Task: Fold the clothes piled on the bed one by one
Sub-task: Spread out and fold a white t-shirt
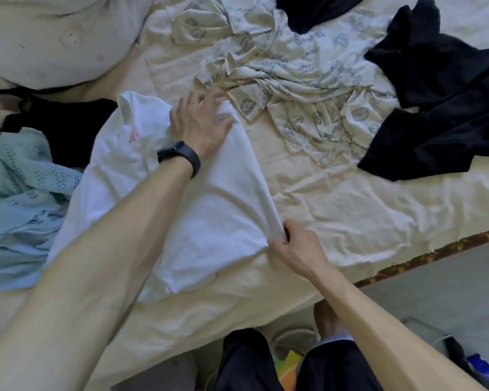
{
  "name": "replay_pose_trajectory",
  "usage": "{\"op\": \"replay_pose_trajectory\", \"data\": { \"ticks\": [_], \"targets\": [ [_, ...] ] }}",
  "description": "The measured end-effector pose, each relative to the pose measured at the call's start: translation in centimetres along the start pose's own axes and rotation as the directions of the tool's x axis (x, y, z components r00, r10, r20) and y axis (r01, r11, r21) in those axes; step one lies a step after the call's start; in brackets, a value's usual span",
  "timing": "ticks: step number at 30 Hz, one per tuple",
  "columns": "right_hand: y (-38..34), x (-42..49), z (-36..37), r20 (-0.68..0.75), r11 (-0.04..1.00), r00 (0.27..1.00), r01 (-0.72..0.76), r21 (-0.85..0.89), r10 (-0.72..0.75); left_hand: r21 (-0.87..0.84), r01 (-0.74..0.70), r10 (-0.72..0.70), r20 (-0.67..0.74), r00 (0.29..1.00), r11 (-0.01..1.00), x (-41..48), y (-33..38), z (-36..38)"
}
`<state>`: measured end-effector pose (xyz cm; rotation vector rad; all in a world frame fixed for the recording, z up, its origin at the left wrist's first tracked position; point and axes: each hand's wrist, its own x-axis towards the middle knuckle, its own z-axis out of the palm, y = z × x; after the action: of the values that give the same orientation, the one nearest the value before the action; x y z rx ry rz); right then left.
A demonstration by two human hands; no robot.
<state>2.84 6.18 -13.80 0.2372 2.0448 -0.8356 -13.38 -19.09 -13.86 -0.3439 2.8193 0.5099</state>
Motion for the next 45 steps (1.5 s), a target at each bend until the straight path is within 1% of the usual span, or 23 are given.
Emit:
{"op": "replay_pose_trajectory", "data": {
  "ticks": [2, 3, 4, 6, 7, 8, 9, 11, 13, 14, 16, 18, 21, 23, 25, 27, 29, 30, 32, 33, 36, 41, 45],
  "targets": [
    [-0.4, -0.1, -1.0, 0.07, 0.999, 0.997, -0.036, -0.026, 0.038, 0.07, -0.052, 0.06, -0.126, 0.99, 0.996, -4.2, 0.8, 0.8],
    [-0.6, -0.3, -1.3, 0.061, 0.998, 0.997, -0.047, -0.037, 0.05, 0.069, -0.08, 0.089, -0.14, 0.986, 0.994, -6.9, 1.0, 1.5],
    [-0.8, -0.5, -1.3, -0.009, 0.997, 0.999, -0.035, -0.069, 0.034, 0.067, -0.09, 0.098, -0.121, 0.988, 0.994, -10.0, 1.0, 2.4],
    [-1.7, -0.7, -0.5, -0.255, 0.975, 0.955, 0.1, -0.197, -0.15, 0.091, -0.041, 0.044, -0.035, 0.998, 0.995, -16.2, 0.5, 4.4],
    [-2.5, -0.6, 0.2, -0.343, 0.938, 0.892, 0.2, -0.285, -0.294, 0.11, 0.02, -0.021, 0.011, 1.0, 0.994, -18.8, 0.1, 5.3],
    [-3.7, -0.2, 1.0, -0.374, 0.882, 0.824, 0.287, -0.373, -0.426, 0.126, 0.092, -0.099, 0.05, 0.994, 0.988, -21.0, -0.5, 6.1],
    [-5.0, 0.5, 1.7, -0.351, 0.815, 0.767, 0.364, -0.452, -0.537, 0.144, 0.154, -0.167, 0.079, 0.983, 0.978, -22.9, -1.1, 6.7],
    [-6.9, 2.4, 2.8, -0.158, 0.644, 0.718, 0.476, -0.599, -0.678, 0.186, 0.218, -0.243, 0.123, 0.962, 0.958, -25.8, -2.8, 7.4],
    [-7.3, 4.5, 3.2, 0.036, 0.515, 0.76, 0.472, -0.715, -0.648, 0.195, 0.291, -0.321, 0.147, 0.936, 0.937, -28.2, -4.6, 7.5],
    [-7.1, 5.4, 3.0, 0.061, 0.507, 0.803, 0.431, -0.746, -0.592, 0.18, 0.34, -0.367, 0.148, 0.918, 0.923, -29.3, -5.4, 7.3],
    [-6.6, 6.2, 2.6, -0.04, 0.578, 0.849, 0.324, -0.749, -0.527, 0.147, 0.42, -0.438, 0.128, 0.89, 0.896, -31.0, -6.5, 6.8],
    [-6.3, 5.9, 2.7, -0.14, 0.645, 0.844, 0.278, -0.712, -0.518, 0.097, 0.425, -0.432, 0.064, 0.9, 0.9, -31.3, -6.4, 6.1],
    [-4.8, 3.5, 3.5, -0.075, 0.656, 0.868, 0.312, -0.687, -0.492, 0.007, 0.352, -0.352, 0.0, 0.936, 0.936, -29.6, -5.5, 5.7],
    [-3.5, 1.8, 3.6, -0.036, 0.698, 0.911, 0.288, -0.656, -0.41, -0.089, 0.428, -0.428, 0.024, 0.904, 0.899, -29.0, -4.9, 5.8],
    [-2.7, 0.6, 3.1, -0.139, 0.853, 0.939, 0.214, -0.476, -0.313, -0.304, 0.547, -0.586, -0.046, 0.809, 0.78, -29.5, -4.6, 5.8],
    [-2.6, -0.3, 2.0, -0.222, 0.991, 0.97, 0.08, -0.11, -0.103, -0.542, 0.57, -0.71, -0.074, 0.7, 0.618, -30.3, -4.8, 5.7],
    [-2.4, -1.1, 1.1, -0.101, 0.967, 0.99, -0.068, 0.247, 0.095, -0.724, 0.575, -0.789, 0.068, 0.611, 0.382, -30.7, -5.7, 5.3],
    [-2.1, -1.4, 0.7, -0.035, 0.941, 0.993, -0.099, 0.322, 0.116, -0.769, 0.591, -0.799, 0.186, 0.572, 0.244, -30.8, -6.2, 4.9],
    [-1.8, -1.8, 0.2, 0.013, 0.929, 0.996, -0.085, 0.361, 0.086, -0.766, 0.643, -0.756, 0.419, 0.503, 0.003, -30.7, -7.4, 4.2],
    [-1.8, -1.8, 0.0, 0.02, 0.923, 0.996, -0.084, 0.375, 0.083, -0.742, 0.665, -0.716, 0.511, 0.476, -0.088, -30.6, -7.9, 4.0],
    [-2.4, -1.5, -0.5, 0.066, 0.91, 0.993, -0.113, 0.399, 0.095, -0.716, 0.642, -0.602, 0.649, 0.465, -0.275, -30.4, -8.9, 3.7],
    [-2.4, -1.5, -1.5, 0.09, 0.94, 0.995, -0.072, 0.334, 0.044, -0.746, 0.441, -0.524, 0.664, 0.533, -0.499, -30.8, -8.1, 3.1],
    [-2.2, -2.5, -1.7, 0.085, 0.889, 0.994, -0.101, 0.446, 0.07, -0.781, 0.356, -0.593, 0.622, 0.511, -0.513, -31.6, -6.2, 2.5]
  ]
}}
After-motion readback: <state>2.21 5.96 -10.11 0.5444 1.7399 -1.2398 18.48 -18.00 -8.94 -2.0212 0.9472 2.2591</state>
